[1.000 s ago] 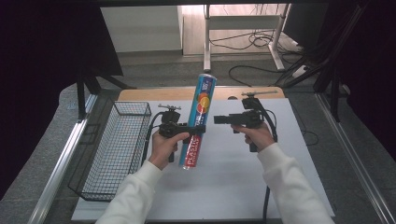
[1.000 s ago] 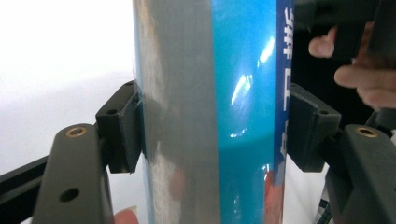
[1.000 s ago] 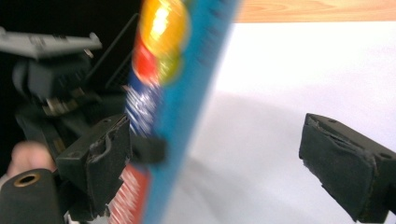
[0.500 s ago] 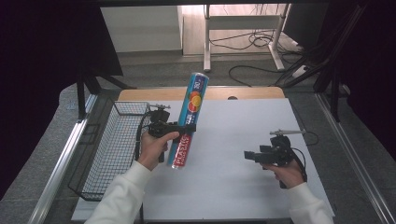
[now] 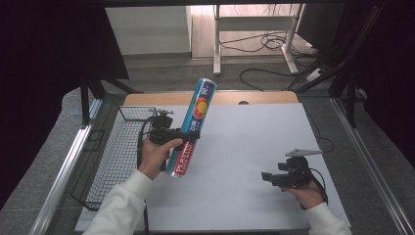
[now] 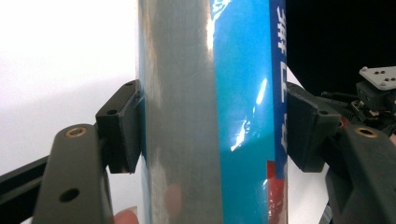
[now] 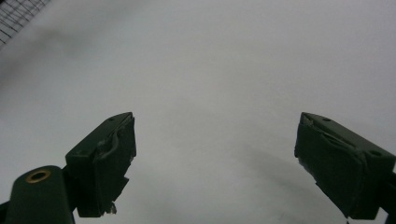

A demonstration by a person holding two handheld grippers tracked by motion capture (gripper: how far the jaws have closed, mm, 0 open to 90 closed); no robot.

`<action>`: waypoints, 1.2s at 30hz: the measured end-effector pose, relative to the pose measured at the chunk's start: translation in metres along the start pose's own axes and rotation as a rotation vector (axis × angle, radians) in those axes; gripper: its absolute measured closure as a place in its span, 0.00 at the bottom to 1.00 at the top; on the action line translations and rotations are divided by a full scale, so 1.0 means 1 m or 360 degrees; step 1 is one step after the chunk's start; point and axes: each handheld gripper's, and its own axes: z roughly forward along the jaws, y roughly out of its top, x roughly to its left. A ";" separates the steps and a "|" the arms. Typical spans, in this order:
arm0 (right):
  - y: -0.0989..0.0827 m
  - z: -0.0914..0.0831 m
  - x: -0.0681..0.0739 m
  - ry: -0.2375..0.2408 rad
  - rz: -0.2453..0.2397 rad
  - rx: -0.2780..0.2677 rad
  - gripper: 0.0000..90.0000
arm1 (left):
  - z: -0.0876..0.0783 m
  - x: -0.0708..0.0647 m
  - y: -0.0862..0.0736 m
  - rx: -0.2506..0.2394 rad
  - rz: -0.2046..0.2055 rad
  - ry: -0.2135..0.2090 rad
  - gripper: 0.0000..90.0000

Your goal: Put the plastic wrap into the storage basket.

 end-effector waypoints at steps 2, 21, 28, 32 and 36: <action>-0.002 -0.001 0.001 -0.0017 -0.0042 -0.0003 0.14 | -0.003 0.000 -0.001 -0.0006 -0.0005 0.0004 0.35; -0.012 -0.004 -0.007 -0.0065 -0.0059 -0.0002 0.14 | -0.047 0.013 -0.004 -0.0059 -0.0032 0.0133 0.35; -0.012 -0.003 -0.006 -0.0078 -0.0072 0.0005 0.14 | -0.068 0.020 -0.007 -0.0064 -0.0032 0.0196 0.35; -0.013 -0.002 -0.007 -0.0086 -0.0074 0.0009 0.14 | -0.083 0.027 -0.012 -0.0074 -0.0041 0.0232 0.36; -0.013 -0.003 -0.007 -0.0087 -0.0072 0.0009 0.14 | -0.097 0.036 -0.017 -0.0091 -0.0066 0.0276 0.35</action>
